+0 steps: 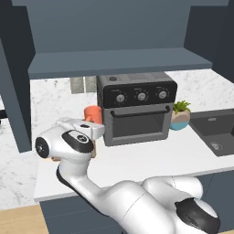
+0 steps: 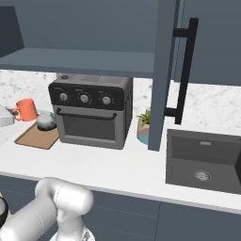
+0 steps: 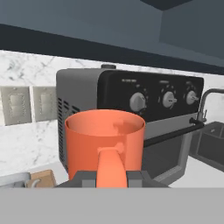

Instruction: Pick the kettle from the counter and place it on the tray. Then pick the mug from the cabinet and place it on the tray. Then close the cabinet doors.

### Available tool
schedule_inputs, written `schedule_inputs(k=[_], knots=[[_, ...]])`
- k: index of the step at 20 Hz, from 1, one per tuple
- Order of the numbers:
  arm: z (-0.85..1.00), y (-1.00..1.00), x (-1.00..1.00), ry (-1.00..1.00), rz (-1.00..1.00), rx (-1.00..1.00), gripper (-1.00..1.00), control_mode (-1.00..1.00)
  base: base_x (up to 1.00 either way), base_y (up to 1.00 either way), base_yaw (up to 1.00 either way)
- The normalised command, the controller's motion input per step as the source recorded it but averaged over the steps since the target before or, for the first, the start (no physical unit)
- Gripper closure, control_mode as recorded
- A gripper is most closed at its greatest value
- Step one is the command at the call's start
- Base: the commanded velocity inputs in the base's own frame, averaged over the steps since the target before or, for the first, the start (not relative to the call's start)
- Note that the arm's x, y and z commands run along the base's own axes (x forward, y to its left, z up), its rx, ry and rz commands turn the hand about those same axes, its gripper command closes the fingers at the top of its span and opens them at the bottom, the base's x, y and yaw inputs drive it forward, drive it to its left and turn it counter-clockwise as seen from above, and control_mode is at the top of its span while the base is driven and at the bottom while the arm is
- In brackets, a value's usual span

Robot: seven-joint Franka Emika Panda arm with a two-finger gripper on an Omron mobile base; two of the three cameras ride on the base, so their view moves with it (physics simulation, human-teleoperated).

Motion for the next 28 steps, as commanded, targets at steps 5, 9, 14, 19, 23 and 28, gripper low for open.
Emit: schedule_inputs(k=[5,9,14,19,23,28], knots=[[-0.24,0.25,0.17,0.0,0.0,-0.03,1.0,-1.0,0.0,0.0,0.0],[-0.28,0.09,0.11,0.0,-0.06,0.0,1.0,-1.0,0.0,0.0,0.0],[-0.25,0.04,0.04,0.0,-0.08,0.0,1.0,-1.0,0.0,0.0,0.0],[-0.27,0.09,0.02,0.0,-0.04,0.0,1.0,-1.0,0.0,0.0,0.0],[-0.32,0.12,0.08,0.0,0.0,0.0,1.0,-1.0,0.0,0.0,0.0],[-0.34,0.11,0.1,-0.02,0.0,0.0,1.0,-1.0,0.0,0.0,0.0]])
